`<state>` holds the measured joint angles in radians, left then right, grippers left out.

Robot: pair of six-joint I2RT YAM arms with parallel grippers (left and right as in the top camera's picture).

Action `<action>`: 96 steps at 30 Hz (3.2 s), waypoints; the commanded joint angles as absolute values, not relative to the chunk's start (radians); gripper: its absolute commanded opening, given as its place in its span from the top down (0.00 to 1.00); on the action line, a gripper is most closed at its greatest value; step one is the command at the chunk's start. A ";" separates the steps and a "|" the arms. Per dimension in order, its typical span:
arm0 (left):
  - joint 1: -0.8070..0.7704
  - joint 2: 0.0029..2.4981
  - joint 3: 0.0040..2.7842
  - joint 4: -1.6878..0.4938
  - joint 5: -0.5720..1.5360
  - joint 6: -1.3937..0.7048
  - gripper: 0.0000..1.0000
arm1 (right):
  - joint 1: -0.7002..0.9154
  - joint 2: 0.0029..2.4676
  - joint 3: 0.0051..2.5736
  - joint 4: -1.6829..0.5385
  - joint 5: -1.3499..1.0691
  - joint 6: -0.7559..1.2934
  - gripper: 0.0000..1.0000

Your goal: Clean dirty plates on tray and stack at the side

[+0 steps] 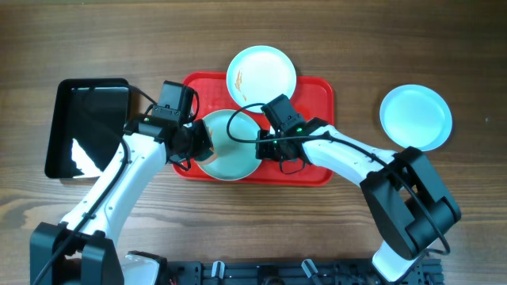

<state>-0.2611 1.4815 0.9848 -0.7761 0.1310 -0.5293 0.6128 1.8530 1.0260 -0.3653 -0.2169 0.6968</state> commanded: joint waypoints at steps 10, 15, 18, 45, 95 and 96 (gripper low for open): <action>-0.299 1.487 0.978 -0.683 0.212 -0.501 0.96 | 0.620 1.843 1.032 -0.328 -0.165 0.655 0.72; -0.343 1.497 0.978 -0.676 0.204 -0.501 0.96 | 0.619 1.843 1.032 -0.245 -0.267 0.658 0.84; -0.356 1.522 0.978 -0.676 0.183 -0.501 0.96 | 0.619 1.843 1.032 -0.220 -0.270 0.687 0.96; -0.356 1.573 0.978 -0.680 0.122 -0.501 0.96 | 0.648 1.848 1.032 -0.250 -0.210 0.691 0.70; -0.356 1.666 0.978 -0.641 0.122 -0.509 0.96 | 0.670 1.933 1.032 -0.249 -0.102 0.757 0.96; -0.356 1.671 0.978 -0.642 0.122 -0.509 0.96 | 0.668 1.926 1.032 -0.256 -0.090 0.759 0.96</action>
<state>-0.3527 1.6474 0.9844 -0.6460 0.1284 -0.5159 0.6678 1.8961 1.0359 -0.2237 -0.1566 0.7319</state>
